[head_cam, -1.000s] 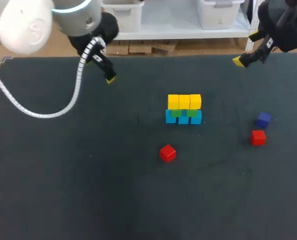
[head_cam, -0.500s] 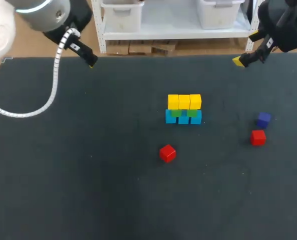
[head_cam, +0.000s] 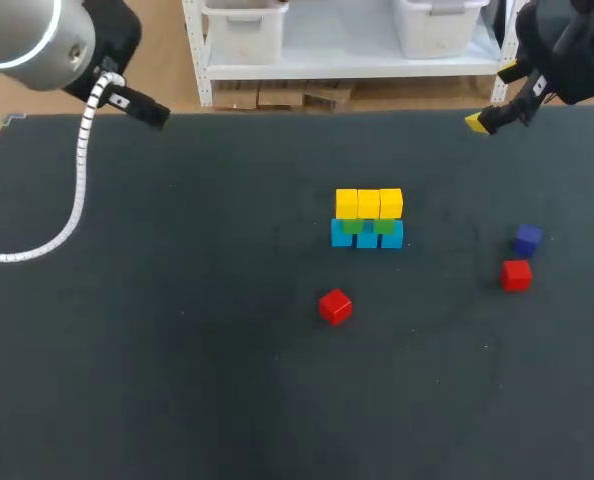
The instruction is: Place the blue cubes, place green cubes on the blue cubes, place the yellow cubes on the green cubes, then place the red cubes on the yellow cubes, and place purple cube on the red cubes.
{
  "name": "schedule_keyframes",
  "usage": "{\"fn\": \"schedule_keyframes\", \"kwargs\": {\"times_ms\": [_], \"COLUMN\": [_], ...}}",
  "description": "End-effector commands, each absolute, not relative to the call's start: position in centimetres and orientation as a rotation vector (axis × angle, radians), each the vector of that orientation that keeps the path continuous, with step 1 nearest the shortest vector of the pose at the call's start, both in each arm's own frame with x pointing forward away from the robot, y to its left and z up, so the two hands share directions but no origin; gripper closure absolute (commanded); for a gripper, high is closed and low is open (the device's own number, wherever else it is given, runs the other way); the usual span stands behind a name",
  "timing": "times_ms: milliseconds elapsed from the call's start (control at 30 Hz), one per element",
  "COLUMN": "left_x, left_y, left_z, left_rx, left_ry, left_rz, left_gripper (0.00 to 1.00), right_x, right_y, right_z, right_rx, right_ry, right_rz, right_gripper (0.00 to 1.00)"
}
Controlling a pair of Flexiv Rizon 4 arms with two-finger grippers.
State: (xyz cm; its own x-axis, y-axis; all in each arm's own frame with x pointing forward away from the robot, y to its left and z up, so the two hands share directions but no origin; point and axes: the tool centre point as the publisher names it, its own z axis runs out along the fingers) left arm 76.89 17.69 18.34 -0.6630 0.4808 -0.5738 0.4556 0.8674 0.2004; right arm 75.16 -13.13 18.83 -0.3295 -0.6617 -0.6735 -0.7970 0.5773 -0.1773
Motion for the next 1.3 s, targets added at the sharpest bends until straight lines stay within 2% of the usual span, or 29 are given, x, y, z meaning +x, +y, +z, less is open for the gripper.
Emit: {"fn": "schedule_keyframes", "kwargs": {"times_ms": [33, 967, 1300], "left_x": [77.3, 77.6, 77.6], "left_y": [17.8, 17.5, 17.5], "left_z": [18.5, 18.9, 18.9], "left_rx": [0.669, 0.731, 0.731], "left_ry": [2.384, 2.373, 2.373], "left_rz": [0.055, -0.003, -0.003], "left_gripper": [0.0, 0.0, 0.0], "right_x": [75.0, 75.0, 74.0], "right_y": [-13.1, -13.1, -13.5], "right_z": [18.8, 18.8, 13.9], "right_rx": [-1.153, -1.153, -1.273], "right_ry": [2.085, 2.085, 2.211], "right_rz": [0.231, 0.231, 0.271], "right_gripper": [0.0, 0.0, 0.0]}}
